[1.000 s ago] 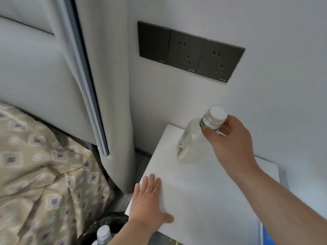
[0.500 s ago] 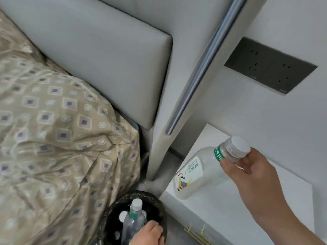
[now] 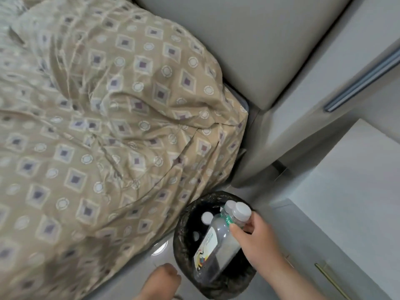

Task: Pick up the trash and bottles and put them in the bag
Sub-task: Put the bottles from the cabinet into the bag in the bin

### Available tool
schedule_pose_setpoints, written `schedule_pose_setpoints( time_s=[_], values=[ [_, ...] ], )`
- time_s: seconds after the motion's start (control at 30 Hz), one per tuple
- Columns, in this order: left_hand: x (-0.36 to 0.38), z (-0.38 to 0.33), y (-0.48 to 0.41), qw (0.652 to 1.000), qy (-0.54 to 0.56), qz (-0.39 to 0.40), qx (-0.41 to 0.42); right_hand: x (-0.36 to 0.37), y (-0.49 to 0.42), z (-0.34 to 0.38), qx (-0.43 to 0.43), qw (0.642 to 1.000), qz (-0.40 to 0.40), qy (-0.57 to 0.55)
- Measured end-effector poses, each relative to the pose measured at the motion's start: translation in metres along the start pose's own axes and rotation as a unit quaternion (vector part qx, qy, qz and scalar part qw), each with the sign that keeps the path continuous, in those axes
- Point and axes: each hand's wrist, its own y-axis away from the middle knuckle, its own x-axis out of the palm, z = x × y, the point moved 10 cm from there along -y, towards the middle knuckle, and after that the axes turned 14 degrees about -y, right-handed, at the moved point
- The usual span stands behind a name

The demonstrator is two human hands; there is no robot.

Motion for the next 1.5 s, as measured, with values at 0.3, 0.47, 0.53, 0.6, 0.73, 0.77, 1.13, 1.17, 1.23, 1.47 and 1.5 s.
schedule_pose_setpoints(
  time_s=[0.3, 0.47, 0.53, 0.6, 0.73, 0.77, 1.13, 1.17, 1.23, 1.47, 1.5],
  values=[
    [-0.010, -0.027, 0.001, 0.993, 0.115, -0.022, 0.001, 0.000, -0.050, -0.046, 0.057, 0.998, -0.019, 0.014],
    [-0.015, -0.062, 0.004, 0.996, 0.051, -0.056, 0.041, 0.001, -0.056, -0.047, 0.018, 0.999, -0.045, 0.008],
    [-0.018, -0.065, 0.005, 0.996, 0.050, -0.071, 0.028, -0.010, -0.060, -0.045, 0.020, 0.996, -0.088, -0.014],
    [-0.016, -0.064, 0.002, 0.996, 0.017, -0.086, 0.030, -0.024, -0.063, -0.029, -0.015, 0.991, -0.128, -0.035],
    [-0.009, -0.064, 0.001, 0.992, -0.051, -0.089, 0.077, -0.036, -0.058, 0.011, -0.128, 0.976, -0.171, -0.044],
    [-0.008, -0.063, 0.001, 0.990, -0.053, -0.093, 0.086, -0.033, -0.056, 0.009, -0.135, 0.976, -0.168, -0.031],
    [-0.022, -0.031, -0.026, 0.977, 0.181, -0.100, -0.045, -0.042, -0.056, -0.113, 0.086, 0.987, -0.122, 0.052],
    [-0.021, -0.031, -0.029, 0.977, 0.188, -0.088, -0.054, -0.047, -0.053, -0.126, 0.129, 0.984, -0.126, 0.009],
    [-0.021, -0.033, -0.035, 0.976, 0.197, -0.067, -0.066, -0.043, -0.051, -0.148, 0.211, 0.967, -0.104, -0.102],
    [-0.037, -0.031, -0.016, 0.934, 0.332, -0.052, -0.117, -0.026, -0.048, -0.118, 0.211, 0.966, -0.045, -0.141],
    [-0.042, -0.030, -0.007, 0.930, 0.344, -0.053, -0.119, -0.028, -0.044, -0.113, 0.205, 0.968, -0.042, -0.137]
  ],
)
